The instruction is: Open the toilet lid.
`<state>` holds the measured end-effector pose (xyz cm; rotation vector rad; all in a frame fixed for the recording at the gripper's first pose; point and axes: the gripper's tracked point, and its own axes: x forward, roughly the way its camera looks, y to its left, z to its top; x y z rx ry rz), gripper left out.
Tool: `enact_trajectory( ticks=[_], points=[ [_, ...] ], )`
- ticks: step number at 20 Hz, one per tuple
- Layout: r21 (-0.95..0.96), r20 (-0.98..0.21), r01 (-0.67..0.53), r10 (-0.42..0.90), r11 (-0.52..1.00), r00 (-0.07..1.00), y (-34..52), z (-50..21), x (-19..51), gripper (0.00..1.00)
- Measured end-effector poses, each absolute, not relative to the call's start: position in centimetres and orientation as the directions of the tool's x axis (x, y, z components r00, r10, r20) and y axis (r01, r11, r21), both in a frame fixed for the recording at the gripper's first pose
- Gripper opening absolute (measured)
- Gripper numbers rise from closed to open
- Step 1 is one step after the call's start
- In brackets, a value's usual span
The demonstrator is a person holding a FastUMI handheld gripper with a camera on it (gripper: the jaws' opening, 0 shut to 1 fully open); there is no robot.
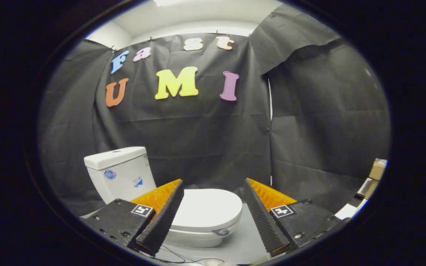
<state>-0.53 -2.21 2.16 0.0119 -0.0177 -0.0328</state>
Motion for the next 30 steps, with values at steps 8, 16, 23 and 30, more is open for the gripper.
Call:
enact_trajectory(
  ticks=[8,16,23,30],
  points=[
    [-0.009,0.036,0.015,-0.015,1.0,0.999,-2.0,3.6,-0.8,1.0],
    [-0.002,0.018,0.004,-0.004,1.0,1.0,-1.8,3.2,-1.3,1.0],
    [0.033,0.014,-0.017,0.016,0.999,1.0,-2.8,4.4,0.9,1.0],
    [0.145,0.001,0.02,-0.02,0.989,1.0,-8.6,4.9,4.0,1.0]
  ],
)
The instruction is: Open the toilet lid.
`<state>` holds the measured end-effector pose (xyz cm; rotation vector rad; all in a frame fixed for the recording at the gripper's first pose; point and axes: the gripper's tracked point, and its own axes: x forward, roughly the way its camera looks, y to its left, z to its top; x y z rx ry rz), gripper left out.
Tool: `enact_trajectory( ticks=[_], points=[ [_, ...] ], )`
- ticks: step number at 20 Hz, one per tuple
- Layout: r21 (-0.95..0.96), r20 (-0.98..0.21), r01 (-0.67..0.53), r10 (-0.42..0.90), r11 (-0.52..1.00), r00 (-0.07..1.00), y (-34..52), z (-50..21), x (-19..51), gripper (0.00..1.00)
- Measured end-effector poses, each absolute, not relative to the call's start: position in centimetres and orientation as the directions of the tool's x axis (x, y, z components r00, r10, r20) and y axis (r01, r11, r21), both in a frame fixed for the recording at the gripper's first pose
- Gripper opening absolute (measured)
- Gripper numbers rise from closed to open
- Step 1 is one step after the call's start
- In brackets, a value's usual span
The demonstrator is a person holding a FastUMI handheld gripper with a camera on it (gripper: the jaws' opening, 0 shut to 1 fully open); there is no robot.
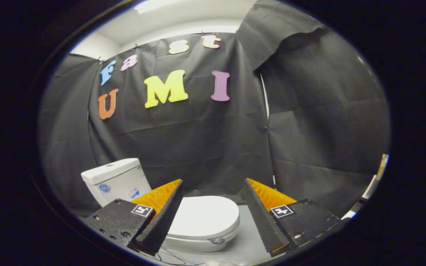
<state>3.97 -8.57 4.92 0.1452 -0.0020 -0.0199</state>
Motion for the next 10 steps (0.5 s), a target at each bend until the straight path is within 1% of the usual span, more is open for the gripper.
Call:
enact_trajectory(
  ticks=[2,6,10],
  points=[
    [0.21,-0.017,0.016,-0.013,0.978,1.0,-10.3,4.7,4.8,1.0],
    [0.332,-0.067,0.063,-0.043,0.941,0.997,-14.2,2.6,6.4,1.0],
    [0.448,-0.11,0.067,-0.019,0.891,0.994,-15.8,0.5,7.6,1.0]
  ],
)
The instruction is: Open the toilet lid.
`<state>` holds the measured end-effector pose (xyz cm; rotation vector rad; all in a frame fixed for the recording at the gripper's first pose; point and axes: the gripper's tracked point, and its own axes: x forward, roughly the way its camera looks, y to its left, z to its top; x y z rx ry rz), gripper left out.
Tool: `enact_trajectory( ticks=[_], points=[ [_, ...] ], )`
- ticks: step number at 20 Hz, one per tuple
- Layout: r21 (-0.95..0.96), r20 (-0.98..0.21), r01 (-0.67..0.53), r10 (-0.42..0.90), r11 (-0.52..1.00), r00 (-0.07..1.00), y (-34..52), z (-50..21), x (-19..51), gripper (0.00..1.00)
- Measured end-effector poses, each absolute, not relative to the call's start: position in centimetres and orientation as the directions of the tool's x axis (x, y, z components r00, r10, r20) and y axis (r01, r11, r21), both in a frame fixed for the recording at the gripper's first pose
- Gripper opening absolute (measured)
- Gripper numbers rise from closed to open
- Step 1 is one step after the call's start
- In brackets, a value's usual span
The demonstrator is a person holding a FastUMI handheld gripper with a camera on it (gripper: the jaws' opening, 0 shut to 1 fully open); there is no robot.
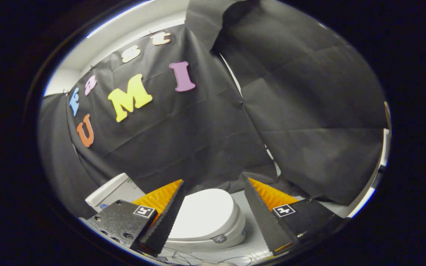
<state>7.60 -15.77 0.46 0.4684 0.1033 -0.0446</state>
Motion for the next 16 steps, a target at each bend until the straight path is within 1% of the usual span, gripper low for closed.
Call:
enact_trajectory(
  ticks=[3,8,11,16],
  points=[
    [0.502,-0.147,0.052,0.025,0.863,0.989,-15.2,-1.9,9.0,1.0],
    [0.528,-0.183,0.0,0.114,0.849,0.976,-13.9,-5.9,10.8,1.0],
    [0.57,-0.245,0.029,0.136,0.821,0.96,-14.2,-9.7,12.8,1.0],
    [0.682,-0.349,0.074,0.236,0.727,0.907,-13.8,-16.2,13.8,0.99]
  ],
)
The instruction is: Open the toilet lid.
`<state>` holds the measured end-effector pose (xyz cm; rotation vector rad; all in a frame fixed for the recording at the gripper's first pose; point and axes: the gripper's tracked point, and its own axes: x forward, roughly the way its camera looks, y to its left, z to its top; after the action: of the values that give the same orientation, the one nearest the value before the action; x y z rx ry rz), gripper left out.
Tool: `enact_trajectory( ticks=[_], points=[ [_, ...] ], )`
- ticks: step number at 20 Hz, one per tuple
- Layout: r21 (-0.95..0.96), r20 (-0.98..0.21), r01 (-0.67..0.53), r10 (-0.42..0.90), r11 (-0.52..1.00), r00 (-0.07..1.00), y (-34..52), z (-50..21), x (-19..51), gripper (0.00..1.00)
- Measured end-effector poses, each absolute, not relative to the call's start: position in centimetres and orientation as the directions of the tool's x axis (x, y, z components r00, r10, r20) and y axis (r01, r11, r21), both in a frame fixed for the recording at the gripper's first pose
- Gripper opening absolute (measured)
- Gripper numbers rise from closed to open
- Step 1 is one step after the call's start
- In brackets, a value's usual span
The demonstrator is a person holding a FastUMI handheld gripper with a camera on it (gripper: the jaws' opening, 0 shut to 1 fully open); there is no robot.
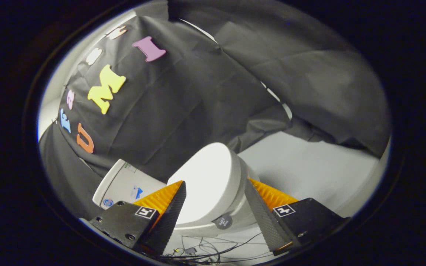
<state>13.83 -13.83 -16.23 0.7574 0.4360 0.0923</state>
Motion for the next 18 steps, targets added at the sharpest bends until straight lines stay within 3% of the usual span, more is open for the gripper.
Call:
enact_trajectory(
  ticks=[5,10,18],
  points=[
    [0.776,-0.411,0.135,0.331,0.616,0.85,-13.2,-21.9,13.5,0.96],
    [0.831,-0.43,0.162,0.429,0.532,0.795,-11.4,-25.5,12.9,0.81],
    [0.881,-0.403,0.147,0.553,0.449,0.729,-8.0,-26.8,12.7,0.64]
  ],
)
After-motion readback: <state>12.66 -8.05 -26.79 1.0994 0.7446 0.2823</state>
